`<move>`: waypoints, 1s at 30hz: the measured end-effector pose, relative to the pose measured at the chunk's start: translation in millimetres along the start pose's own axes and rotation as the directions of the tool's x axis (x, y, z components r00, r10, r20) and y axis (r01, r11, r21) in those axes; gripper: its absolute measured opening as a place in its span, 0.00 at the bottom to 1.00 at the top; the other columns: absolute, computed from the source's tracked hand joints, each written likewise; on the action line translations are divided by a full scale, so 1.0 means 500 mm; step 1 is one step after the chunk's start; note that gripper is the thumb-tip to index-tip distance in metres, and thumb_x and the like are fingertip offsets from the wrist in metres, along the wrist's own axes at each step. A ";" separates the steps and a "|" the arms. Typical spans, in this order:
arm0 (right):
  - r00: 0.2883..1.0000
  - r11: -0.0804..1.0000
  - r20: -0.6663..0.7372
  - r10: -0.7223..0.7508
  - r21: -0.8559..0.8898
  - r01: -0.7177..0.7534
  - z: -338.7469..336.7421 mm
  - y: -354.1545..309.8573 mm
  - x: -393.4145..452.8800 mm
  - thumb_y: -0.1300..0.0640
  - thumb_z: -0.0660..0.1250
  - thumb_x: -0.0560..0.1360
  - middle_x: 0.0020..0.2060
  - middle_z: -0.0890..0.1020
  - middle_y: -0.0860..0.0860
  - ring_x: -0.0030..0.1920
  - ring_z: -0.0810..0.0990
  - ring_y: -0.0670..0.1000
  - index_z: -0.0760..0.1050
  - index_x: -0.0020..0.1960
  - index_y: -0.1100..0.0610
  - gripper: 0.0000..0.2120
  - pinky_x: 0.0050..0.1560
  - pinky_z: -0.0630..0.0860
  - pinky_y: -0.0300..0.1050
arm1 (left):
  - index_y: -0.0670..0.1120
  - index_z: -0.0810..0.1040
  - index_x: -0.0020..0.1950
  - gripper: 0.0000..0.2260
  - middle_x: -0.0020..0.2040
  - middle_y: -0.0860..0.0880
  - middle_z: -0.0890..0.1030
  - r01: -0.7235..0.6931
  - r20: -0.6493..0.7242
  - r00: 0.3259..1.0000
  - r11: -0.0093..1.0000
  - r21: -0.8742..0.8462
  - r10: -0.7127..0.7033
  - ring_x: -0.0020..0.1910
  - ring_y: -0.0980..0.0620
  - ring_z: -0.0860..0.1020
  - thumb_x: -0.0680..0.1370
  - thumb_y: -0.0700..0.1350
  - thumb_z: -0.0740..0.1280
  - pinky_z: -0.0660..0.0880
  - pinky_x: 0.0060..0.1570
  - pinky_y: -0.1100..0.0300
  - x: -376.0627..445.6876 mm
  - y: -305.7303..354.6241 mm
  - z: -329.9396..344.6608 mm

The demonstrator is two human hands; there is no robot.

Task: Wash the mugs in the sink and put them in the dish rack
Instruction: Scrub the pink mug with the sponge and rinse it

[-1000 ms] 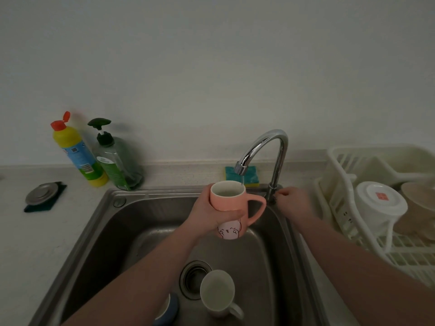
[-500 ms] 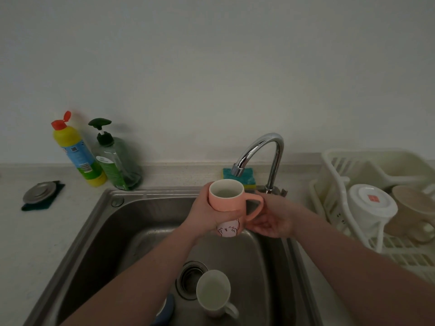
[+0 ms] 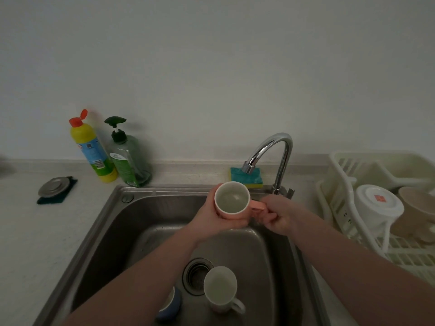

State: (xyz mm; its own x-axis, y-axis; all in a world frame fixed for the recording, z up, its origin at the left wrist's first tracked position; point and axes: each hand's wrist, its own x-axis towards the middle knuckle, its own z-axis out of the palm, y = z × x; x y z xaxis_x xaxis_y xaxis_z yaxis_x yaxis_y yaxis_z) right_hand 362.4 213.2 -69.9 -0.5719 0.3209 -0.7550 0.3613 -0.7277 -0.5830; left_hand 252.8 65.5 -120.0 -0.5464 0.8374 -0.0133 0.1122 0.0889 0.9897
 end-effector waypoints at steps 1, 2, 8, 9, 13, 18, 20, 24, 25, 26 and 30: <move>1.000 1.000 -0.003 -0.003 0.001 0.003 0.003 0.002 0.000 0.65 0.52 0.80 0.29 0.72 0.56 0.17 0.66 0.44 0.68 0.50 0.63 0.07 0.14 0.57 0.29 | 0.57 0.67 0.65 0.32 0.61 0.51 0.77 0.052 0.015 0.999 0.997 -0.052 -0.052 0.56 0.56 0.79 0.68 0.44 0.79 0.77 0.53 0.54 -0.007 0.011 0.000; 1.000 1.000 -0.013 -0.015 -0.005 0.015 0.007 0.004 0.003 0.65 0.51 0.80 0.29 0.73 0.56 0.17 0.66 0.44 0.68 0.51 0.63 0.07 0.14 0.58 0.29 | 0.58 0.69 0.63 0.22 0.60 0.49 0.77 0.149 0.028 0.989 0.979 -0.139 -0.146 0.54 0.54 0.80 0.73 0.51 0.74 0.78 0.53 0.51 -0.012 0.019 -0.001; 0.957 0.895 0.063 -0.284 -0.340 0.288 0.029 0.031 0.016 0.72 0.52 0.77 0.47 0.74 0.60 0.26 0.78 0.48 0.65 0.67 0.60 0.21 0.29 0.78 0.42 | 0.47 0.72 0.67 0.24 0.58 0.39 0.80 0.410 -0.008 0.870 0.735 -0.541 -0.492 0.54 0.41 0.80 0.80 0.62 0.56 0.76 0.54 0.42 0.006 0.029 -0.009; 0.945 0.866 0.088 -0.315 -0.380 0.324 0.029 0.035 0.018 0.73 0.53 0.76 0.51 0.73 0.60 0.29 0.79 0.49 0.63 0.69 0.58 0.23 0.32 0.80 0.45 | 0.44 0.72 0.65 0.22 0.57 0.38 0.80 0.423 -0.023 0.862 0.743 -0.518 -0.507 0.52 0.41 0.81 0.80 0.59 0.59 0.76 0.54 0.41 0.008 0.031 -0.011; 0.914 0.796 0.160 -0.372 -0.451 0.403 0.035 0.041 0.013 0.73 0.54 0.77 0.49 0.73 0.56 0.38 0.81 0.54 0.64 0.66 0.50 0.25 0.39 0.82 0.49 | 0.42 0.75 0.53 0.16 0.52 0.38 0.82 0.468 -0.023 0.854 0.788 -0.400 -0.519 0.49 0.41 0.82 0.76 0.53 0.70 0.77 0.54 0.43 0.015 0.037 -0.021; 0.892 0.685 0.207 -0.403 -0.578 0.444 0.033 0.038 0.021 0.73 0.55 0.76 0.49 0.74 0.60 0.42 0.82 0.58 0.67 0.65 0.60 0.20 0.41 0.83 0.52 | 0.41 0.72 0.64 0.23 0.56 0.43 0.81 0.465 -0.070 0.864 0.843 -0.272 -0.499 0.52 0.45 0.81 0.73 0.49 0.73 0.79 0.53 0.49 0.024 0.043 -0.045; 0.882 0.666 0.216 -0.419 -0.587 0.460 0.031 0.034 0.021 0.74 0.56 0.75 0.48 0.74 0.60 0.44 0.81 0.59 0.67 0.62 0.60 0.19 0.40 0.83 0.52 | 0.42 0.73 0.64 0.21 0.55 0.44 0.81 0.435 -0.051 0.886 0.865 -0.250 -0.461 0.51 0.48 0.81 0.74 0.45 0.73 0.80 0.47 0.52 0.023 0.047 -0.049; 0.855 0.598 0.244 -0.458 -0.627 0.499 0.028 0.029 0.020 0.75 0.57 0.74 0.46 0.73 0.58 0.50 0.79 0.61 0.67 0.54 0.54 0.18 0.44 0.82 0.53 | 0.44 0.72 0.64 0.22 0.58 0.46 0.80 0.324 -0.009 0.941 0.909 -0.263 -0.338 0.55 0.47 0.80 0.72 0.36 0.73 0.79 0.52 0.50 0.025 0.052 -0.060; 0.846 0.559 0.260 -0.466 -0.654 0.509 0.027 0.026 0.019 0.74 0.58 0.74 0.47 0.74 0.57 0.51 0.79 0.60 0.67 0.52 0.54 0.17 0.46 0.82 0.52 | 0.44 0.71 0.65 0.25 0.59 0.46 0.79 0.289 -0.011 0.953 0.923 -0.254 -0.302 0.58 0.46 0.79 0.71 0.34 0.74 0.78 0.55 0.48 0.026 0.052 -0.065; 0.837 0.506 0.278 -0.472 -0.692 0.515 0.026 0.023 0.016 0.73 0.59 0.74 0.48 0.75 0.56 0.52 0.79 0.59 0.67 0.52 0.54 0.15 0.47 0.82 0.52 | 0.45 0.70 0.65 0.29 0.60 0.46 0.78 0.254 -0.021 0.964 0.940 -0.228 -0.266 0.60 0.46 0.77 0.68 0.33 0.76 0.77 0.57 0.47 0.027 0.049 -0.071; 0.766 0.220 0.359 -0.533 -0.816 0.535 0.032 0.022 0.009 0.64 0.66 0.74 0.49 0.78 0.57 0.51 0.79 0.57 0.70 0.54 0.58 0.10 0.52 0.79 0.59 | 0.50 0.68 0.66 0.44 0.62 0.50 0.76 0.142 -0.052 0.988 0.987 -0.073 -0.146 0.61 0.52 0.75 0.53 0.40 0.82 0.77 0.56 0.55 0.023 0.027 -0.095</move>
State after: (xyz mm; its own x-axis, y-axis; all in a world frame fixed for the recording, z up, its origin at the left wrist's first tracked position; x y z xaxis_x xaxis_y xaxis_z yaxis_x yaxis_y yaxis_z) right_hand 351.7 196.9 -75.0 -0.8950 0.4165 -0.1599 0.3743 0.5059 -0.7772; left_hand 208.8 50.5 -99.9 -0.5991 0.7864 -0.1505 -0.0278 0.1675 0.9855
